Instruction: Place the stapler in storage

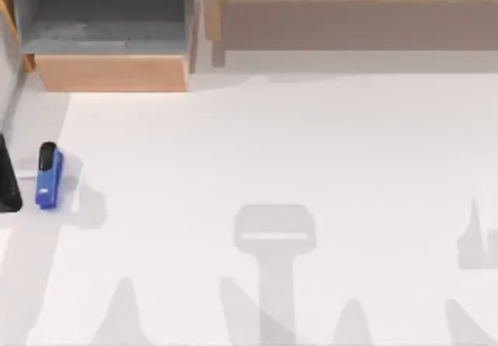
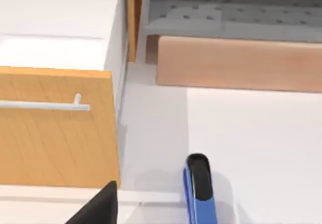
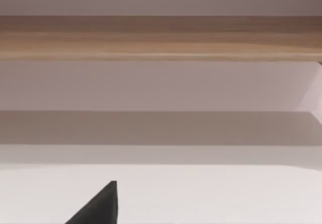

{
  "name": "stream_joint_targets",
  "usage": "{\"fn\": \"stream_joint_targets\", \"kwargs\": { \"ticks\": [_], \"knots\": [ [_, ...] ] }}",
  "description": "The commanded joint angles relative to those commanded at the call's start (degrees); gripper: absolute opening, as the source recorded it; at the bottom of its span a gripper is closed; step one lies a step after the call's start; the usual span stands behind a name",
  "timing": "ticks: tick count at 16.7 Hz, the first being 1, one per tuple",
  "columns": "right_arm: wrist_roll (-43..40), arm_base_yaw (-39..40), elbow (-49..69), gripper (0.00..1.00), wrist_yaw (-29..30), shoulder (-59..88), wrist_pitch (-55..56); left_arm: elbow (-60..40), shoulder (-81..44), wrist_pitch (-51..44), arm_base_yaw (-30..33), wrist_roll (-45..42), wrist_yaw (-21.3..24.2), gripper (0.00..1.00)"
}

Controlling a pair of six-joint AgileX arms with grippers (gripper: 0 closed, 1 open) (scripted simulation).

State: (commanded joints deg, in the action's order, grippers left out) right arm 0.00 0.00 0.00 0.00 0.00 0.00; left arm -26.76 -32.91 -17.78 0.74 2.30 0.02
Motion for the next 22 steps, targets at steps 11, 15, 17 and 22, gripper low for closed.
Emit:
{"fn": "stream_joint_targets", "kwargs": {
  "ticks": [11,15,17,22],
  "knots": [
    [0.00,0.00,0.00,1.00,0.00,0.00,0.00,-43.62,-64.06,-31.92,2.14,3.42,-0.06,1.00],
    [0.00,0.00,0.00,1.00,0.00,0.00,0.00,-54.98,-78.69,-38.98,2.57,4.36,0.07,1.00],
    [0.00,0.00,0.00,1.00,0.00,0.00,0.00,-58.63,-82.92,-40.99,2.21,4.69,0.01,1.00],
    [0.00,0.00,0.00,1.00,0.00,0.00,0.00,-60.73,-84.86,-41.96,1.80,4.86,-0.10,1.00]
  ]
}}
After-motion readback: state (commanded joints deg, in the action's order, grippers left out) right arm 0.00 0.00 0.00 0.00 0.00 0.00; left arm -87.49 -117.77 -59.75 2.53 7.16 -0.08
